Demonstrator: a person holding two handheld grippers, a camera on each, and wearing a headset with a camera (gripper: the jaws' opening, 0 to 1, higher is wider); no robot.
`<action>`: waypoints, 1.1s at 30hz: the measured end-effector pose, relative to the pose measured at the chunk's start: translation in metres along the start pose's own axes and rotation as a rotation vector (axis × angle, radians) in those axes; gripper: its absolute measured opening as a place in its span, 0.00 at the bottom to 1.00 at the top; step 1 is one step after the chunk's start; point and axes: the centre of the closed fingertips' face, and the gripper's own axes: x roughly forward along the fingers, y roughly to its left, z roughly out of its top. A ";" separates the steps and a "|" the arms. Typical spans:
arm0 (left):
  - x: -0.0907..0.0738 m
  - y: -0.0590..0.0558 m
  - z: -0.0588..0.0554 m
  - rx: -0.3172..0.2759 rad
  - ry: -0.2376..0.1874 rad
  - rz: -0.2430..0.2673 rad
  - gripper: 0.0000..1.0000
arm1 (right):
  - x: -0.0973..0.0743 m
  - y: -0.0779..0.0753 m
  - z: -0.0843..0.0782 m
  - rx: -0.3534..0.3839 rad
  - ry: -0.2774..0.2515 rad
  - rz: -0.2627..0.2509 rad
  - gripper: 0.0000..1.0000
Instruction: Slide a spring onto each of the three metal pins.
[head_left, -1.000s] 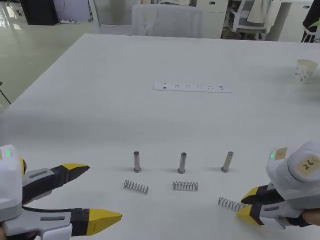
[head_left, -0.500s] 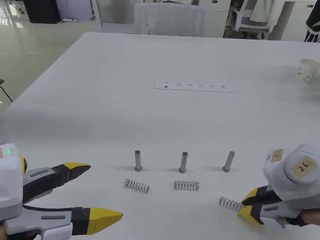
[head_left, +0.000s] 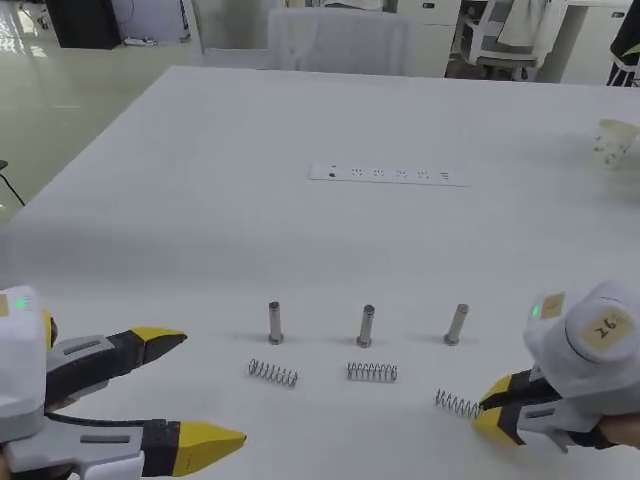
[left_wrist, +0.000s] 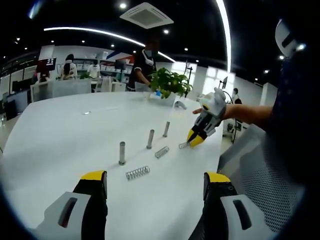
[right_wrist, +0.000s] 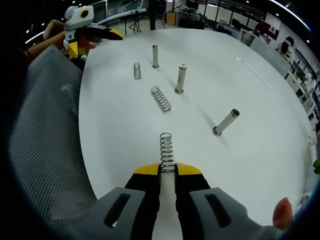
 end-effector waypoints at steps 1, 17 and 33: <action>0.000 -0.001 0.000 0.002 0.002 -0.004 0.75 | -0.001 0.000 0.001 0.001 -0.002 0.001 0.08; 0.014 -0.012 -0.001 0.049 0.062 -0.098 0.68 | -0.008 0.013 0.028 -0.030 -0.037 0.031 0.08; 0.034 -0.030 0.001 0.150 0.141 -0.227 0.64 | -0.005 0.029 0.060 -0.127 -0.040 0.071 0.08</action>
